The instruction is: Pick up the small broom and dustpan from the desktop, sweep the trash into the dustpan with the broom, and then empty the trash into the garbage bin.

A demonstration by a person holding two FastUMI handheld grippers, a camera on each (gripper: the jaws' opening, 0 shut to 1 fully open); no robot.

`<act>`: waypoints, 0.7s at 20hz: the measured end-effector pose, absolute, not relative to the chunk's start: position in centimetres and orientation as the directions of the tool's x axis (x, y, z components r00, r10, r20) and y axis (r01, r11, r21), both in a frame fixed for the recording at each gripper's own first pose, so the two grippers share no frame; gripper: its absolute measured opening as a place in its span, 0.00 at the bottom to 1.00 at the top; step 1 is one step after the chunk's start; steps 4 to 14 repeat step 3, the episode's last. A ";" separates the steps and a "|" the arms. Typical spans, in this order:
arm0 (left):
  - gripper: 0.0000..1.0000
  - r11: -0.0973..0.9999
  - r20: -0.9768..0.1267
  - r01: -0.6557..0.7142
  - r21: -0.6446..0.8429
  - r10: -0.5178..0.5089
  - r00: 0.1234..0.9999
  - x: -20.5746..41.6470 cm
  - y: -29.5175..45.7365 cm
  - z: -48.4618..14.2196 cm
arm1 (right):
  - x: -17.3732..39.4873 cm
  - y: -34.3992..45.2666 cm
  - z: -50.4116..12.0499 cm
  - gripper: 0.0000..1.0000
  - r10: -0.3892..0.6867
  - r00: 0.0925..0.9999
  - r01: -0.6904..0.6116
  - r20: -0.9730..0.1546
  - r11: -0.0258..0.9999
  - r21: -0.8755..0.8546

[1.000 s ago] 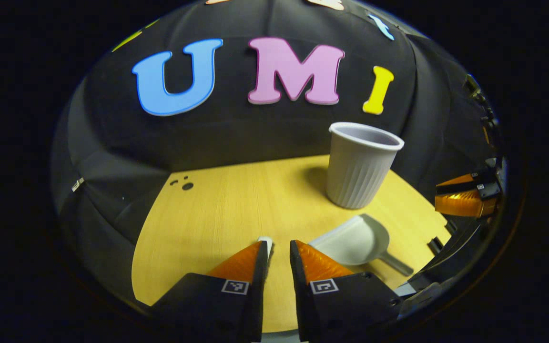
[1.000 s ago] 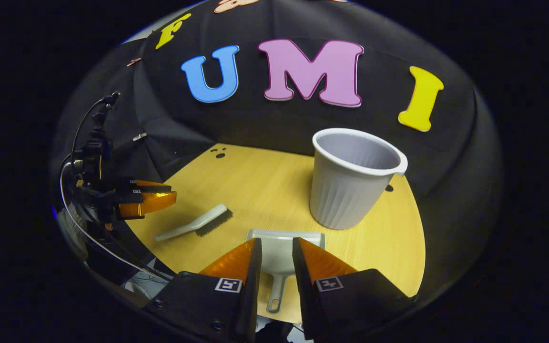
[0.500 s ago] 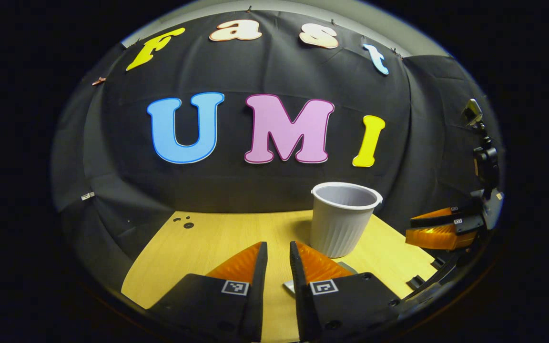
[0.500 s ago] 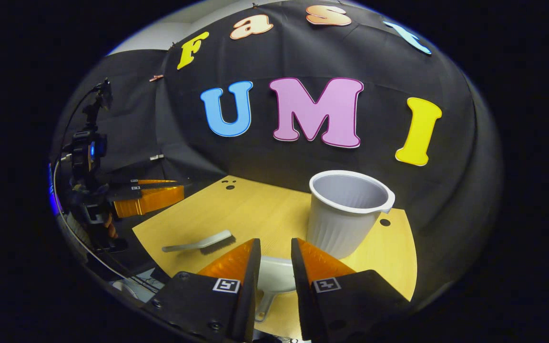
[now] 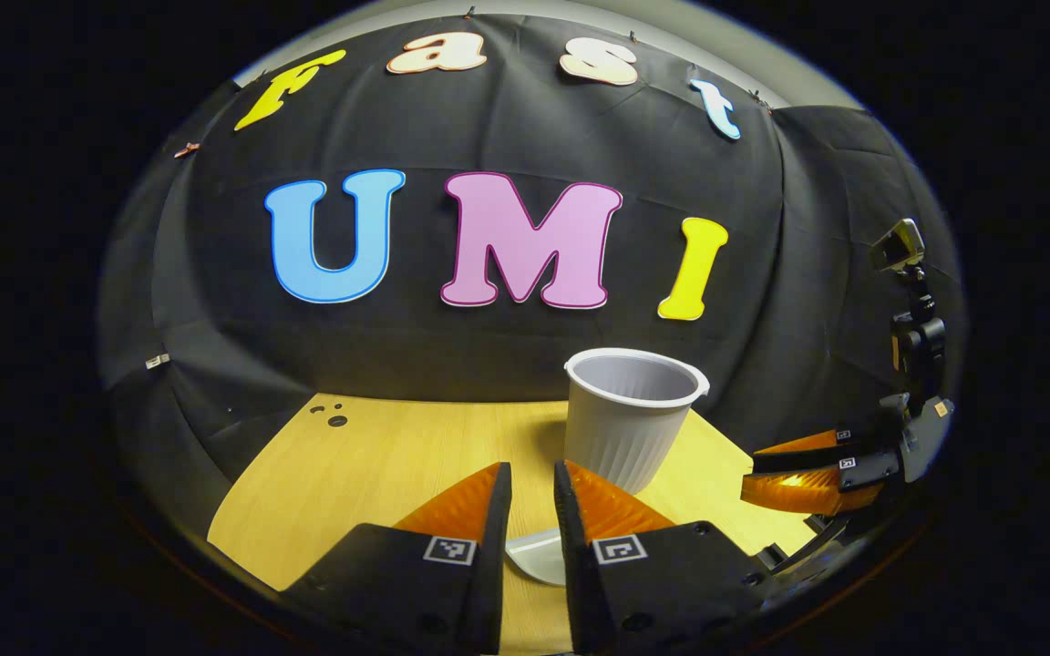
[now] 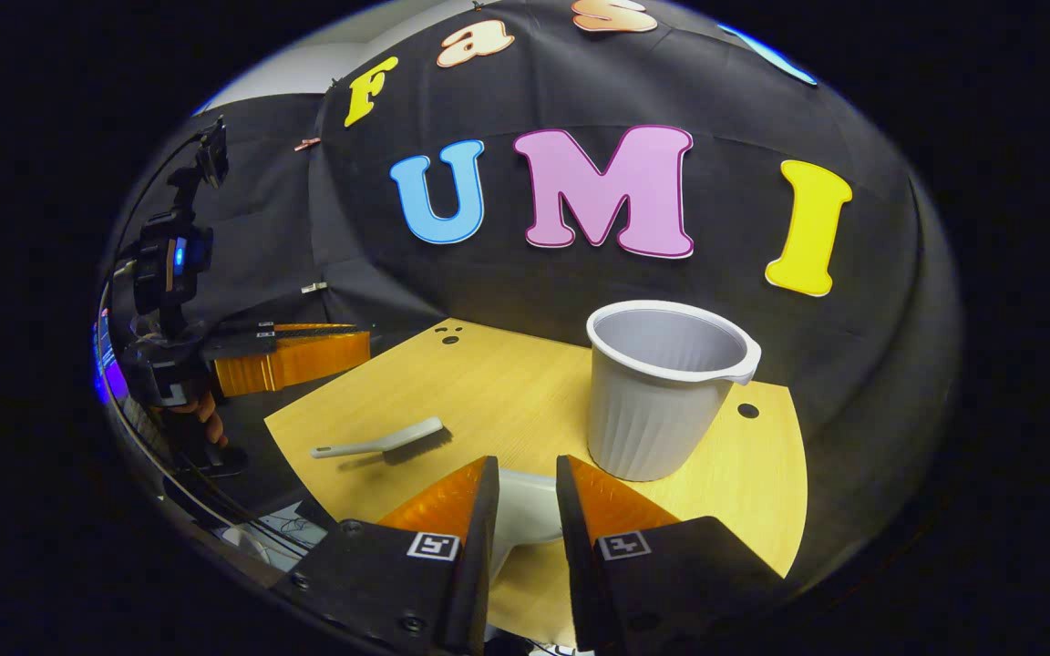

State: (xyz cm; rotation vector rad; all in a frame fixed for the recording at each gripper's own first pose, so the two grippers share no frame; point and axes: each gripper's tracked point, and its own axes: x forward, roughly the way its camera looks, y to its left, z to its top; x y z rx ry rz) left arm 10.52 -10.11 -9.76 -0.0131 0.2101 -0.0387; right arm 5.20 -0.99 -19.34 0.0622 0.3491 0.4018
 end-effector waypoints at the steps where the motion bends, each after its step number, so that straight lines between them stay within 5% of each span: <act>1: 0.32 0.999 -0.213 0.036 -0.009 -0.037 0.976 10.7 -10.2 -9.6 | 5.3 -1.2 -19.5 0.40 0.394 0.860 -0.371 -0.324 0.919 0.133; 14: 0.32 0.999 -0.222 0.034 0.002 -0.033 0.974 10.9 -10.4 -9.8 | 5.4 -1.6 -19.7 0.40 0.394 0.859 -0.372 -0.327 0.919 0.131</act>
